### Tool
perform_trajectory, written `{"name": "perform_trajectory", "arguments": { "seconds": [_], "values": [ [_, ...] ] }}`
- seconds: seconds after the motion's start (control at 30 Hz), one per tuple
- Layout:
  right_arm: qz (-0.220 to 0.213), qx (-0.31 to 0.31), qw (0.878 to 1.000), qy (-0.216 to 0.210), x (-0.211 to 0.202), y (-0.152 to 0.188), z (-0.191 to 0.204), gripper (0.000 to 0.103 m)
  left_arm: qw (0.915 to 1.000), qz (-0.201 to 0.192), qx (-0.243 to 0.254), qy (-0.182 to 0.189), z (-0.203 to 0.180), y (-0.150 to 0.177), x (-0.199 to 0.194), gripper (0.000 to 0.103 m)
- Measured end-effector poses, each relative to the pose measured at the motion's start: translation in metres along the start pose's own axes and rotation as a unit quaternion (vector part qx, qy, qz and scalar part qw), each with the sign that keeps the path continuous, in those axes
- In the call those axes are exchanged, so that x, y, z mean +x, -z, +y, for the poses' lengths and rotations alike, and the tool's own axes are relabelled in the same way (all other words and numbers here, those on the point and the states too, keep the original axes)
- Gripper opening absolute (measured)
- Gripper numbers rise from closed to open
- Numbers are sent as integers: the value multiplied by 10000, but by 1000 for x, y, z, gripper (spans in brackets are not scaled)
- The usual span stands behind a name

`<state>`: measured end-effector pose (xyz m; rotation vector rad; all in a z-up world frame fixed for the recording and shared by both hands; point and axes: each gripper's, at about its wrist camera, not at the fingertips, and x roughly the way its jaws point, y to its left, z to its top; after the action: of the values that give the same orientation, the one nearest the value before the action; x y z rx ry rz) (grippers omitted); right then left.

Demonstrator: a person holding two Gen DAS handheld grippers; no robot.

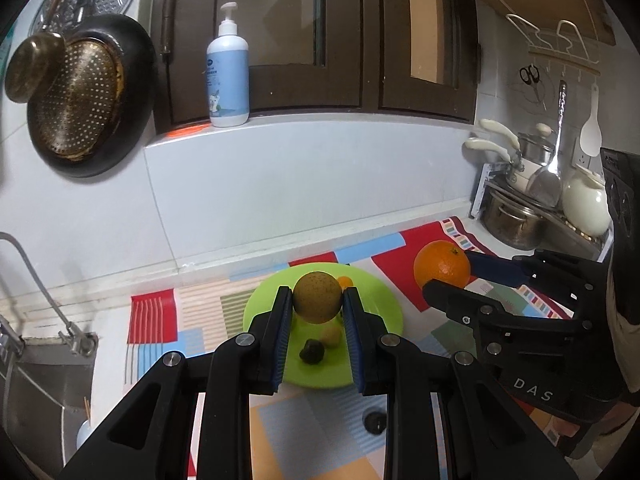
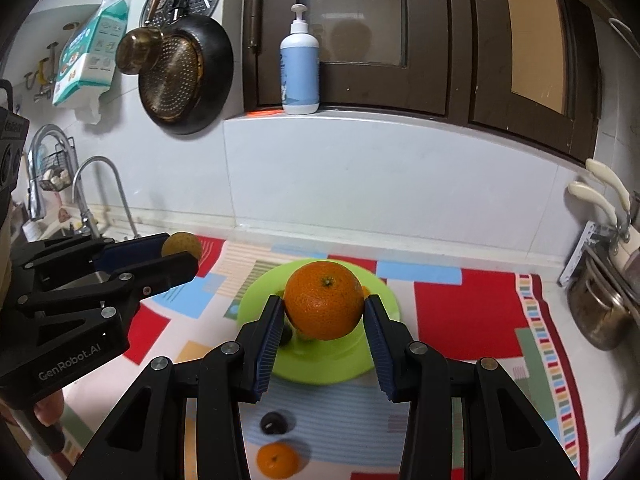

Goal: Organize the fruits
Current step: 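Carry the yellow-brown fruit and orange with both tools over the plate, then open both tools to release the fruits onto the plate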

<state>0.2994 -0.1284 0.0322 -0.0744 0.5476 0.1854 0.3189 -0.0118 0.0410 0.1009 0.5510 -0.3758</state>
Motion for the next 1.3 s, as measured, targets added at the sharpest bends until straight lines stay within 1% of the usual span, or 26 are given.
{"name": "perform_trajectory", "arguments": {
  "seconds": [0.27, 0.67, 0.93, 1.13, 1.3],
  "values": [
    [85, 52, 9999, -38, 25, -8, -13, 42, 9999, 140, -31, 66, 4, -10, 34, 26],
    [421, 109, 9990, -57, 78, -11, -34, 42, 9987, 489, -50, 151, 12, -13, 93, 26],
    [723, 202, 9972, -71, 112, -2, -45, 42, 9968, 772, -65, 209, 14, -4, 130, 26],
    [955, 256, 9951, -100, 133, 5, -51, 42, 9949, 972, -95, 241, 16, 6, 149, 26],
    [1068, 278, 9938, -106, 145, 8, -54, 42, 9934, 1109, -116, 265, 17, 12, 162, 26]
  ]
}}
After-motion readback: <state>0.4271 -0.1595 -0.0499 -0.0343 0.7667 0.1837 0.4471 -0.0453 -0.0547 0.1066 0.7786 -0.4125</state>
